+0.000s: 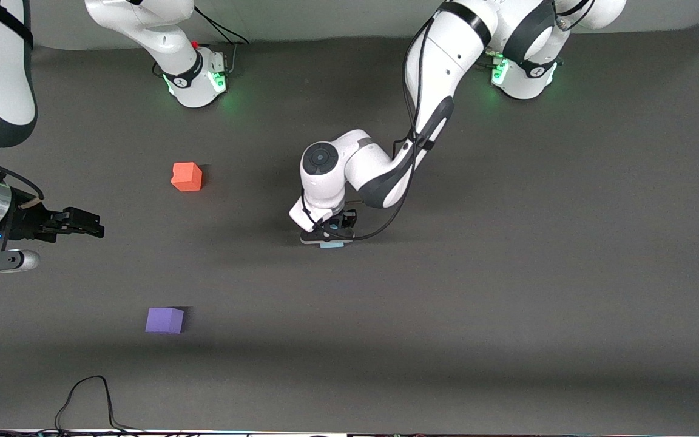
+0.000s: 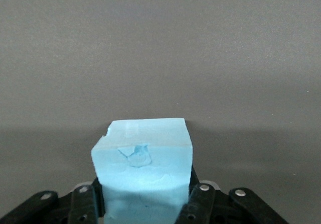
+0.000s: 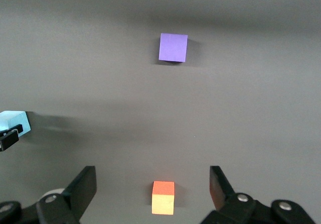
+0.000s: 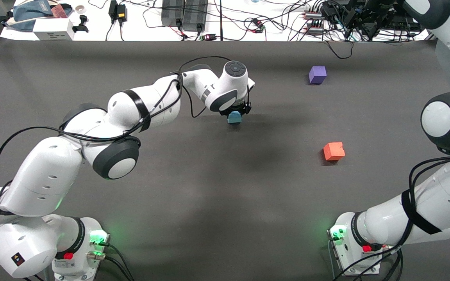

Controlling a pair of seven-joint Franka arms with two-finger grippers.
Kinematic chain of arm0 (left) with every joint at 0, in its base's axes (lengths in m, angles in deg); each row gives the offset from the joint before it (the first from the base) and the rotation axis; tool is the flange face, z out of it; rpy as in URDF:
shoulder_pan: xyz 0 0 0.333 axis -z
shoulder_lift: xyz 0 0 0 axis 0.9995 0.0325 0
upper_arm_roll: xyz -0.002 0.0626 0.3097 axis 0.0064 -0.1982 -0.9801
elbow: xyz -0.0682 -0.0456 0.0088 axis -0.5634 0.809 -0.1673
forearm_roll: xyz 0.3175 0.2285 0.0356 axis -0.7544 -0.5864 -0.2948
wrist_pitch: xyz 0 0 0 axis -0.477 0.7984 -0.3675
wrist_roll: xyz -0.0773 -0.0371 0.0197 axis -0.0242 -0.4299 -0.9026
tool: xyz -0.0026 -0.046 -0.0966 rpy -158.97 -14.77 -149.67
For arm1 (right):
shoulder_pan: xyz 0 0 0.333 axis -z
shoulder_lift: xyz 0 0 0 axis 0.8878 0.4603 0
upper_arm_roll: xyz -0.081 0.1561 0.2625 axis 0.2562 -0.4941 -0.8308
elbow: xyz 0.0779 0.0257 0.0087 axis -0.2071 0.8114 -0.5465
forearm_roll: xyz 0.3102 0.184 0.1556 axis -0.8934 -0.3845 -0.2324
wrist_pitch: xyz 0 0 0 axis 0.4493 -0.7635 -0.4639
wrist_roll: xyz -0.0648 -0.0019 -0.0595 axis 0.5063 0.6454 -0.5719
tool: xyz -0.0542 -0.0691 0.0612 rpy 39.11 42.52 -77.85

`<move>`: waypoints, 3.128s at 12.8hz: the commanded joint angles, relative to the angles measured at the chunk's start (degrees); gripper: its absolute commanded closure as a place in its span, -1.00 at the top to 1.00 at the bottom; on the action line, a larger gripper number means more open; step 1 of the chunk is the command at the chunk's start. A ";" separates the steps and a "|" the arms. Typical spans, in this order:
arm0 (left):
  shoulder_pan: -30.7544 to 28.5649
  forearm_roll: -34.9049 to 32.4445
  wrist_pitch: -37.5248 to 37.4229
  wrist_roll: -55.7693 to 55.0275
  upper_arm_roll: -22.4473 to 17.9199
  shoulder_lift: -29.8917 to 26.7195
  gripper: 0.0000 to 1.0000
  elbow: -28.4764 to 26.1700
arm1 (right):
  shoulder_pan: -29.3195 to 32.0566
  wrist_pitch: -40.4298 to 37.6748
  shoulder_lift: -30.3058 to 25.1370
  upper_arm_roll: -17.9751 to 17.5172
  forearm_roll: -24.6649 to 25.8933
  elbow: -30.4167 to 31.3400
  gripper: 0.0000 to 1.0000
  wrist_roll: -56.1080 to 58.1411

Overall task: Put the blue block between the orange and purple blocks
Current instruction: 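Carry the blue block with the left gripper toward the table middle, then set the blue block down, open and raise the left gripper, then lower the right gripper over the blue block and close it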

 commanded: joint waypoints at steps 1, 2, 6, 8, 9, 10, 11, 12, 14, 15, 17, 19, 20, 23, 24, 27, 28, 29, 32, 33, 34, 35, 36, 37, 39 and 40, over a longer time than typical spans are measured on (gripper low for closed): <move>0.31 -0.56 -0.41 0.38 -0.50 0.71 0.95 1.96 | -0.23 -0.63 0.83 0.02 0.23 -1.56 1.00 -0.64; 0.31 -0.56 -0.84 0.30 -0.41 0.45 1.00 1.96 | -0.49 -0.81 0.83 0.02 0.23 -1.29 1.00 -0.90; -1.52 0.41 -7.85 0.38 0.02 -4.19 1.00 2.48 | -1.46 -1.25 0.83 -0.16 -1.60 -1.20 1.00 -1.26; -5.47 5.13 -12.43 2.39 0.11 -10.51 1.00 2.22 | -2.08 -1.34 0.57 -0.16 -2.67 -1.03 1.00 -1.26; -7.75 8.03 -14.97 5.36 -0.06 -14.28 1.00 1.79 | -2.25 -1.43 0.48 -0.16 -2.67 -0.77 1.00 -1.26; -10.47 11.10 -18.39 8.96 -0.15 -17.97 1.00 0.48 | -2.25 -1.51 0.48 -0.16 -2.67 -0.76 1.00 -1.35; -14.15 12.96 -22.25 11.78 -0.15 -22.36 1.00 -1.97 | -2.52 -1.95 0.22 -0.16 -2.67 -0.68 1.00 -1.35; -17.67 13.50 -25.95 14.33 -0.15 -26.58 1.00 -4.26 | -3.82 -3.08 -0.05 -0.16 -2.75 -0.85 1.00 -1.87; -25.23 13.77 -33.16 23.10 -0.15 -33.62 1.00 -8.57 | -6.55 -3.18 -0.66 -0.25 -3.19 -0.85 1.00 -8.60; -29.35 13.77 -35.54 27.15 -0.24 -36.53 1.00 -10.42 | -10.48 -3.18 -1.19 -0.16 -4.41 -0.85 1.00 -13.77; -34.29 12.19 -37.14 33.92 -0.85 -42.24 1.00 -15.33 | -16.73 -2.75 -1.11 -0.16 -4.78 -1.64 1.00 -23.89; -38.43 7.29 -36.79 40.60 -0.94 -47.43 1.00 -20.69 | -21.31 -2.30 -0.76 -0.16 -5.47 -2.95 1.00 -29.88; -40.80 6.74 -36.62 44.90 -1.03 -49.11 1.00 -22.37 | -23.76 -2.13 -0.41 -0.25 -7.39 -3.92 1.00 -33.48; -47.57 6.47 -36.27 53.36 -1.03 -52.11 1.00 -24.40 | -33.42 3.12 2.13 -0.16 -7.68 -4.11 1.00 -44.82; -48.63 5.95 -35.74 54.25 -1.03 -52.98 1.00 -25.02 | -35.02 4.45 3.10 -0.07 -7.59 -4.02 1.00 -46.33; -48.99 4.28 -34.60 54.26 -1.03 -54.22 1.00 -25.90 | -37.22 6.74 4.08 -0.16 -7.41 -3.05 1.00 -46.26; -49.60 4.28 -34.60 54.35 -1.03 -54.40 1.00 -25.73 | -38.28 9.27 4.17 -0.16 -6.28 -0.79 1.00 -45.39; -49.87 4.36 -34.42 54.43 -1.03 -54.49 1.00 -25.29 | -38.99 12.60 4.17 -0.16 -4.53 2.11 1.00 -43.90; -48.13 4.45 -35.29 55.31 -2.86 -56.24 1.00 -25.20 | -42.15 24.28 3.99 -0.16 2.84 12.55 1.00 -40.03; -46.20 4.45 -35.91 56.36 -4.35 -56.68 1.00 -25.11 | -43.38 28.24 3.99 -0.16 4.35 16.07 1.00 -38.54; -44.62 4.45 -36.44 56.37 -5.59 -56.77 1.00 -25.11 | -43.56 33.07 4.17 -0.07 4.97 19.59 1.00 -37.83; -44.69 4.45 -36.53 56.46 -5.77 -56.95 1.00 -25.03 | -43.56 37.29 4.34 -0.16 6.81 22.67 1.00 -37.30; -44.77 4.45 -36.53 56.46 -5.69 -57.03 1.00 -25.03 | -43.56 40.99 5.21 -0.16 8.30 24.96 1.00 -37.29; -44.78 4.45 -37.05 56.46 -5.69 -57.12 1.00 -24.68 | -43.56 43.03 6.61 -0.07 8.49 25.51 1.00 -37.03; -44.78 4.45 -37.58 56.46 -5.60 -57.12 1.00 -24.32 | -42.95 46.36 9.95 0.36 8.41 25.51 1.00 -34.32; -44.78 4.45 -38.19 56.46 -5.51 -57.21 1.00 -23.89 | -42.16 48.74 11.88 0.37 8.06 25.43 1.00 -34.48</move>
